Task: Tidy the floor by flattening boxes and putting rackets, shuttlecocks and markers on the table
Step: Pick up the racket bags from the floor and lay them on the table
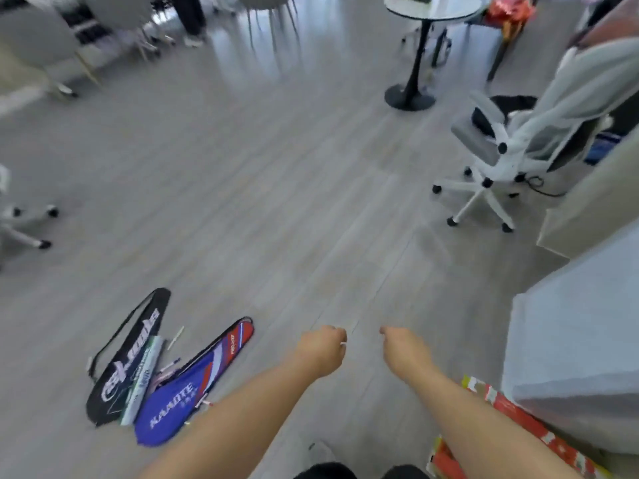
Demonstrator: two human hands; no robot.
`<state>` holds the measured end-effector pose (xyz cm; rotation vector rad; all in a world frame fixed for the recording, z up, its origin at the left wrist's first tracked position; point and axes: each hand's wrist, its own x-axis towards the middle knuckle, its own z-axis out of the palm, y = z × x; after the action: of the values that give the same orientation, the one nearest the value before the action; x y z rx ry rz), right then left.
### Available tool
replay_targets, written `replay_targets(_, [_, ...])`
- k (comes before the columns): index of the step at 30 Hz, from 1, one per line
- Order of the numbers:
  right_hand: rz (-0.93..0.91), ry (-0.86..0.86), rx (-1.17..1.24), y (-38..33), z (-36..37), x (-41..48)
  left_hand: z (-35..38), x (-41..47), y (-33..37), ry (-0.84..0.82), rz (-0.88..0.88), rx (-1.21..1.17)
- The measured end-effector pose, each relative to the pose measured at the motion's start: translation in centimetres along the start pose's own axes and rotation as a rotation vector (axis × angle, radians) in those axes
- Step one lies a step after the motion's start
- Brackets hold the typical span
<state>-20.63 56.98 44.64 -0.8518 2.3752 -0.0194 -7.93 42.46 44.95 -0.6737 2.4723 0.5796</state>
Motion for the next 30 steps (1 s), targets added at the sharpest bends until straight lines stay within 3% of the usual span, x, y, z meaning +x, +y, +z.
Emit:
replay_targets(6, [-0.272, -0.081, -0.142, -13.4, -5.0, 5.9, -6.3, -2.2, -9.9, 0.197, -0.255, -0.139])
replay_targets(17, [-0.735, -0.159, -0.431, -31.4, -13.7, 18.1, -14.0, -2.1, -20.9, 0.325, -0.753, -0.383])
replay_targets(24, [-0.942, -0.244, -0.625, -41.6, -13.5, 22.5, -14.1, -2.8, -25.2, 0.340, -0.962, -0.489])
replay_targets(30, [-1.064, -0.269, -0.719, -52.6, -10.5, 24.5, -13.0, -4.2, -33.2, 0.343, -1.125, -0.603])
